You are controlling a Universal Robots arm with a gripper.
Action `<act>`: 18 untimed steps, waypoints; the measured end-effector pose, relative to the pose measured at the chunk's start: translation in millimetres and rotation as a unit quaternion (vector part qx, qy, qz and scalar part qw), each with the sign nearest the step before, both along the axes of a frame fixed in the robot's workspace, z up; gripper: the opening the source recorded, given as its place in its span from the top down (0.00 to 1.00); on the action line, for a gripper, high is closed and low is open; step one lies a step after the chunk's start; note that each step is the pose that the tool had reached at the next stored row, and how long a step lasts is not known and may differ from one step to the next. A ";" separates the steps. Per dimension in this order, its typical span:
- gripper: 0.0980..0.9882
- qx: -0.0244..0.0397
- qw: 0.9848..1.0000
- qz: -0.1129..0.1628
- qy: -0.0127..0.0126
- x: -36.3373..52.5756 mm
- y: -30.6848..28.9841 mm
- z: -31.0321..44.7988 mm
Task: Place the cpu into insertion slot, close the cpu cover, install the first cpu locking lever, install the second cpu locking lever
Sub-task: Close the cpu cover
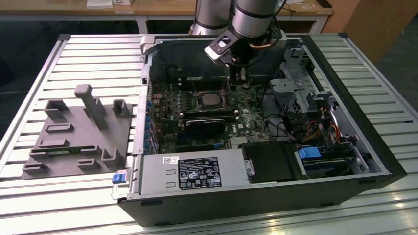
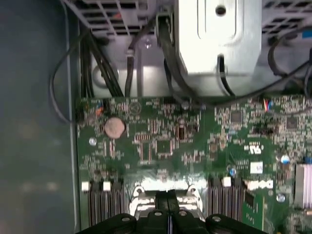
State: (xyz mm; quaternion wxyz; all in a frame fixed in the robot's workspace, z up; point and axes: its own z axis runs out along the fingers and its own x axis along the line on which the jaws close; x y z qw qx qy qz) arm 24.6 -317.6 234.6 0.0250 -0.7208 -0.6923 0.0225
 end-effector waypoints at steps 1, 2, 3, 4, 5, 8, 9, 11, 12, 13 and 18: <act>1.00 0.000 1.000 0.000 -0.002 -2.8 0.0 0.0; 1.00 0.000 1.000 0.000 -0.003 -5.2 0.1 0.1; 1.00 0.000 1.000 0.000 -0.004 -7.3 0.1 0.0; 1.00 0.000 1.000 0.000 -0.005 -9.4 0.2 0.0; 1.00 0.000 1.000 0.000 -0.006 -11.2 0.2 0.0; 1.00 0.000 1.000 0.000 -0.008 -15.9 0.3 0.0; 1.00 0.000 1.000 0.000 -0.009 -17.3 0.3 0.0; 1.00 0.000 1.000 0.000 -0.011 -19.5 0.3 0.0; 1.00 0.000 1.000 0.000 -0.013 -20.9 0.3 0.0; 1.00 0.000 1.000 0.000 -0.016 -22.5 0.3 -0.1; 1.00 0.000 1.000 0.000 -0.028 -32.8 0.3 -0.8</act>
